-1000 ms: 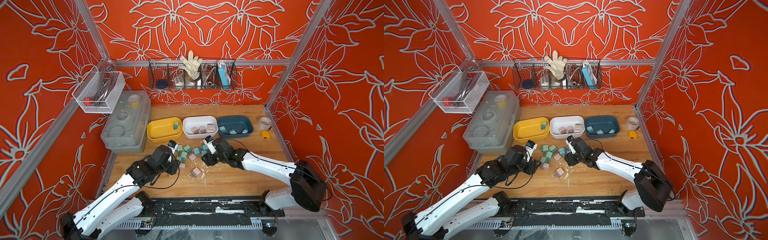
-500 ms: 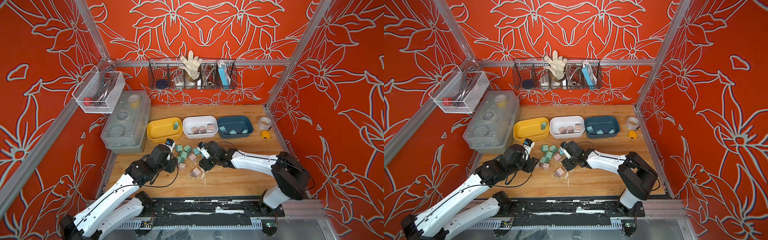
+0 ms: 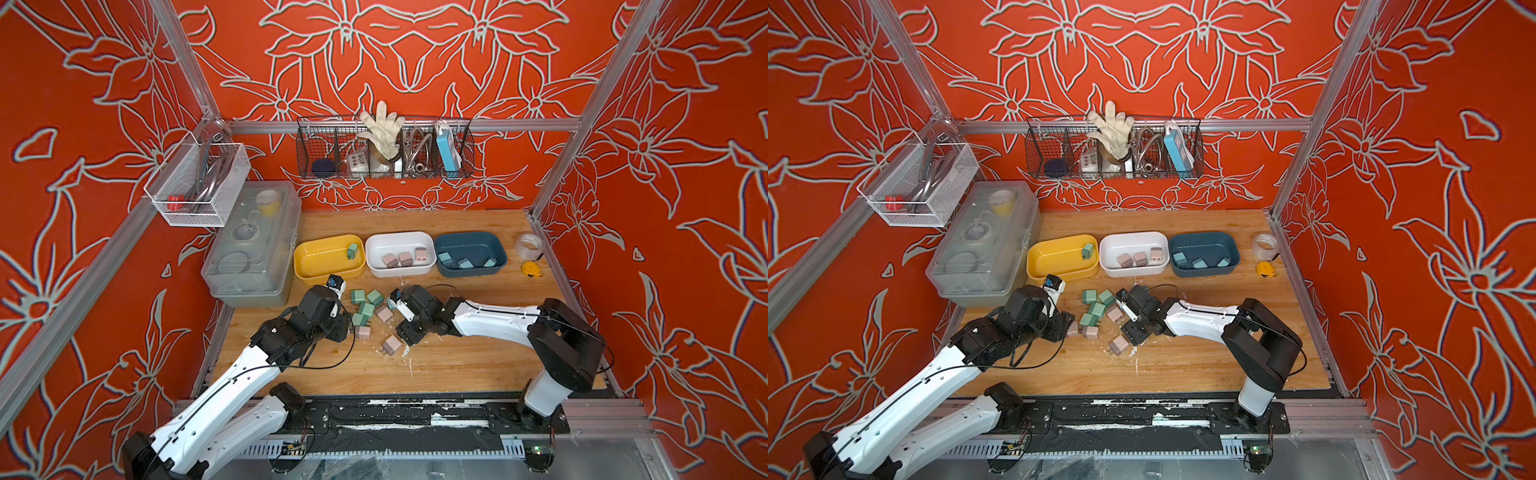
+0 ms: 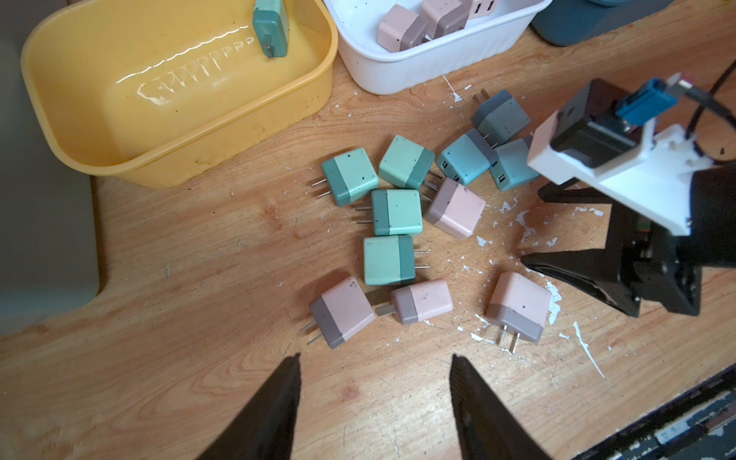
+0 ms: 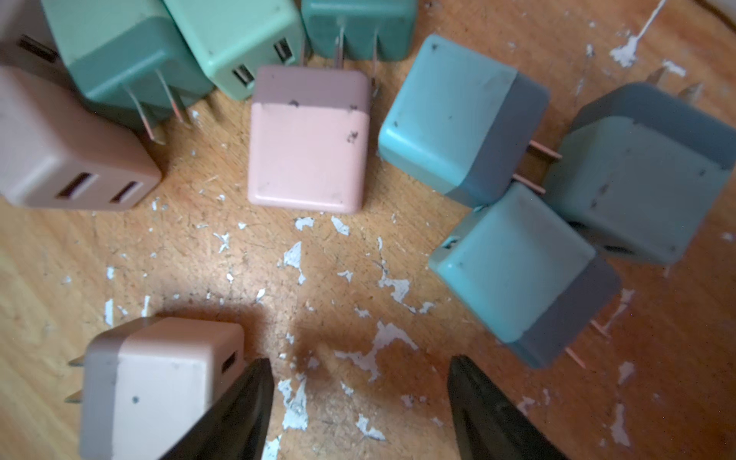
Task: Place the plugs by color into the storage box
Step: Pick up the plug from the center of the board.
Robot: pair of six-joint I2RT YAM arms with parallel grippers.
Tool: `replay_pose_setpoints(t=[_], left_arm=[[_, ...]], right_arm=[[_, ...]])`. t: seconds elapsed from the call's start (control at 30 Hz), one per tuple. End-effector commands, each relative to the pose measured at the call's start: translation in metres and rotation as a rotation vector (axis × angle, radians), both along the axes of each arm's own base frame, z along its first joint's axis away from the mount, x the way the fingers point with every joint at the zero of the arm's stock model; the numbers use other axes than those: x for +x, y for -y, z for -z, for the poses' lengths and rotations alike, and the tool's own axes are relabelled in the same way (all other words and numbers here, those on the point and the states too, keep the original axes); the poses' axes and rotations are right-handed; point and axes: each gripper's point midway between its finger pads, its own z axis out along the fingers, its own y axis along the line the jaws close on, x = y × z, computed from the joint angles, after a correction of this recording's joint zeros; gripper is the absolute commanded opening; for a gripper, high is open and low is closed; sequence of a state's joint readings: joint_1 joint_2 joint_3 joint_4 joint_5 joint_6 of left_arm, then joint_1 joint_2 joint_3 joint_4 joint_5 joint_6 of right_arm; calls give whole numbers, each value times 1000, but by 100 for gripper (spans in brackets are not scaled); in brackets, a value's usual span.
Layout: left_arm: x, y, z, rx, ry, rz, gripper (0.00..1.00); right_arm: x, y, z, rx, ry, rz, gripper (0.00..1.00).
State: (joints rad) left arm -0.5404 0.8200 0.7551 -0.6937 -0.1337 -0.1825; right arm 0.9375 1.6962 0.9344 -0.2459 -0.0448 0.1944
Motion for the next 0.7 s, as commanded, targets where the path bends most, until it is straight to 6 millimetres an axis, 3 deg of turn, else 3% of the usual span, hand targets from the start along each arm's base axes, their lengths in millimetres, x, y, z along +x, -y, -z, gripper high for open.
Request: replay_pose_setpoints(t=[0.0, 0.47, 0.67], left_arm=[[3, -1, -3, -12, 16, -5, 61], [7, -8, -10, -36, 39, -43, 63], [6, -11, -12, -39, 54, -51, 64]], right_arm=[[0, -1, 5, -43, 2, -15, 73], [-2, -7, 2, -45, -16, -24, 70], [-14, -18, -13, 6, 12, -75, 70]])
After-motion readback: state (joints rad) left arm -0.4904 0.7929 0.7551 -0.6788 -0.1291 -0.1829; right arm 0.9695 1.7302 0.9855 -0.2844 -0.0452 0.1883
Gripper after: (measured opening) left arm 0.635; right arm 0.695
